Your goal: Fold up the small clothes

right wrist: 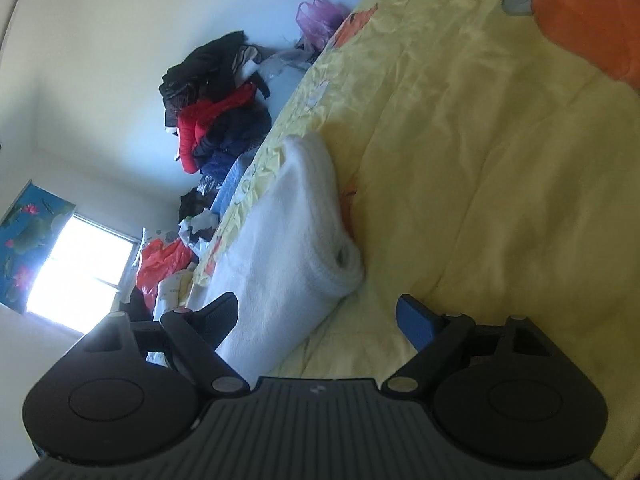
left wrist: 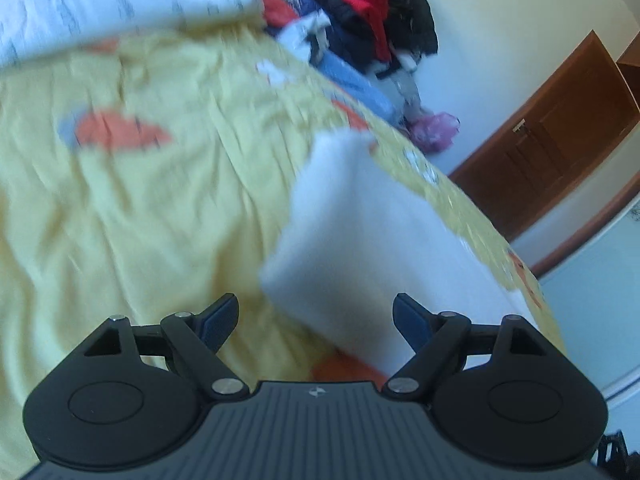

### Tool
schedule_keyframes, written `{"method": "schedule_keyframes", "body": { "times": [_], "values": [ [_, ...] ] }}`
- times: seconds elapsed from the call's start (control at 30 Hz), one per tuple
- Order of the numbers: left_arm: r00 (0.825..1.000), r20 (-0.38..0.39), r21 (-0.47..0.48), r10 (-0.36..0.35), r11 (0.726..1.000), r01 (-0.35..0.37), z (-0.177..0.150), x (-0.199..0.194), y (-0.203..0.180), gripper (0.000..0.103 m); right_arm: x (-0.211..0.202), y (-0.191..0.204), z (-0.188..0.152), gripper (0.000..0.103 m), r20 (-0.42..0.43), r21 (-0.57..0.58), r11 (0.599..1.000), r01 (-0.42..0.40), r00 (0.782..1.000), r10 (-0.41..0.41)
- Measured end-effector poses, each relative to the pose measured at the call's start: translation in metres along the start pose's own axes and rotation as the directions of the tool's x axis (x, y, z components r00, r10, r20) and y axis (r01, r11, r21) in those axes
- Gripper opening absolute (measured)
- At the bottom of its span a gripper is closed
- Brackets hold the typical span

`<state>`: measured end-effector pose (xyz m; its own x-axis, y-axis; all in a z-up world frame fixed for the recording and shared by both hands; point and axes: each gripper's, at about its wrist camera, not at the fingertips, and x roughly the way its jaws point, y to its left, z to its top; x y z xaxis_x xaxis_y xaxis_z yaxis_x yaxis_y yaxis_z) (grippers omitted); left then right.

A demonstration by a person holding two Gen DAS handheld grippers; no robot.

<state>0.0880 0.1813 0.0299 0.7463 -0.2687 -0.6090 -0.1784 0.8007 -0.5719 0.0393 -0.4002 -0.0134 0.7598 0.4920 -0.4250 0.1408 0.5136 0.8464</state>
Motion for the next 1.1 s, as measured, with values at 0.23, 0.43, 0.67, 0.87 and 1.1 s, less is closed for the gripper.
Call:
{"method": "schedule_keyframes", "body": {
  "times": [0.23,0.43,0.67,0.87,1.1],
  "values": [
    [0.999,0.045,-0.09,0.012,0.996,-0.008,0.005,0.03,-0.013,0.085,0.055,0.012,0.009,0.086,0.009,0.101,0.994,-0.045,0.999,0.044],
    [0.986,0.048,-0.058,0.161,0.986,-0.158,0.014,0.046,-0.029,0.059,0.086,0.036,0.009,0.071,0.002,0.048,0.996,0.077,0.997,-0.077],
    [0.988,0.028,-0.023,0.15,0.988,-0.15,0.023,0.032,-0.037,0.027,0.08,0.038,0.006,0.027,0.02,0.011,0.996,0.092,0.995,-0.093],
    [0.998,0.046,0.097,0.044,0.994,-0.048,0.013,-0.026,-0.051,0.025,0.031,0.061,0.006,0.024,0.013,-0.062,0.998,-0.028,0.999,0.029],
    [0.994,-0.09,0.151,0.061,0.987,-0.047,-0.054,-0.056,-0.006,0.031,-0.019,0.015,-0.026,0.028,-0.076,-0.063,0.997,0.053,0.995,-0.058]
  ]
}}
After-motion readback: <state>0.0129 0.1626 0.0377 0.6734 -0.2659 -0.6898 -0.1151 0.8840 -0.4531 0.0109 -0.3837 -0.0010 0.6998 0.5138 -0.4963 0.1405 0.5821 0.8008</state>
